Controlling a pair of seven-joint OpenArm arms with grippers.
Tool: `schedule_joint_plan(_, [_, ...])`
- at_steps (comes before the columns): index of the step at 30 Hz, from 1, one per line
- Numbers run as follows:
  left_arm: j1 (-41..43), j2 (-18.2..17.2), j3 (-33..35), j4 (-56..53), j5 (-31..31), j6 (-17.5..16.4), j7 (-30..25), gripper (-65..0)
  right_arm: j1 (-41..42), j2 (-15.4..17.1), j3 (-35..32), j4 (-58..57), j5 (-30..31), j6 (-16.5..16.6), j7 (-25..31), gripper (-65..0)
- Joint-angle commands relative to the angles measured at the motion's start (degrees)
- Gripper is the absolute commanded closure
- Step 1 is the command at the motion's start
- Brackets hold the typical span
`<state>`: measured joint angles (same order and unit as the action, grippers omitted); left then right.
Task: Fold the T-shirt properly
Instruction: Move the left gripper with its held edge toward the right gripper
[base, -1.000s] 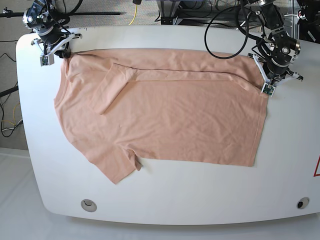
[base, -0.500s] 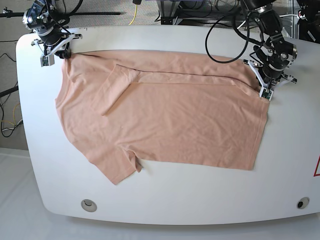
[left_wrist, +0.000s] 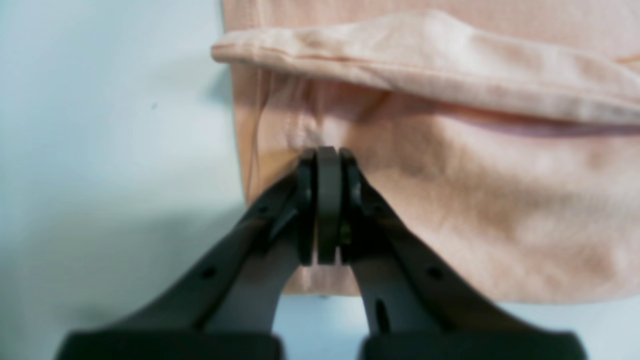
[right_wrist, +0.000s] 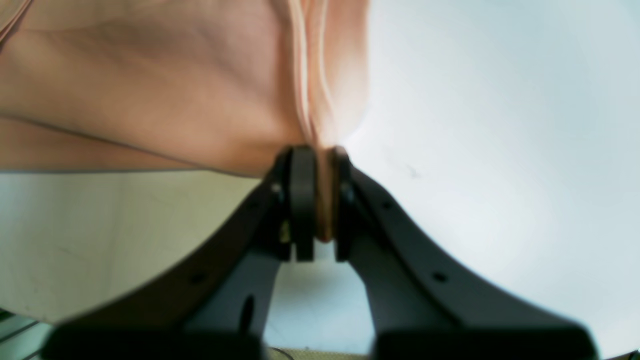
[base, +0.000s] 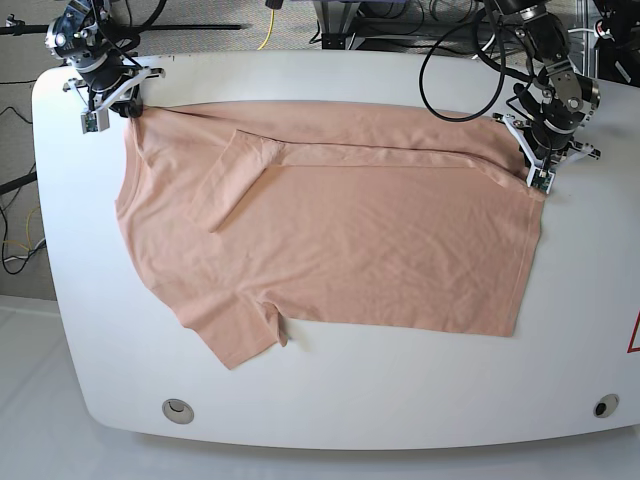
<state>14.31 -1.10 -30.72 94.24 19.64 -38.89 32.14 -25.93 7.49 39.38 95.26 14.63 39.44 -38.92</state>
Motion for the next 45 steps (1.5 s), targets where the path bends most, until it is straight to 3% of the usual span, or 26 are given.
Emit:
schedule_joint_plan(1, [2.27, 0.97, -0.36, -1.36, 7.48, -1.11, 8.52, 0.0, -0.92, -0.15, -0.30, -0.45, -2.72, 0.56, -4.73, -0.6])
schedule_joint_plan(11, [3.50, 2.03, -0.36, -1.36, 9.59, -1.11, 8.61, 0.0, -1.98, -0.06, -0.12, -0.45, -2.72, 0.56, -4.73, -0.6])
schedule_joint_plan(18, [4.64, 1.94, -0.36, -1.18, 9.59, -1.11, 12.91, 0.0, -3.12, -0.06, 0.05, -0.45, -2.72, 0.56, -4.73, -0.6])
schedule_joint_plan(27, [6.75, 1.94, -0.36, -1.36, 9.77, -1.11, 14.23, 0.0, -4.97, -0.06, 1.99, -0.54, -2.72, 0.56, -4.73, -0.6])
schedule_joint_plan(45, [7.80, 2.03, -0.27, -2.76, 17.59, -1.11, 18.63, 0.0, -8.31, 0.03, 1.99, -0.63, -2.72, 0.56, -4.73, -0.6])
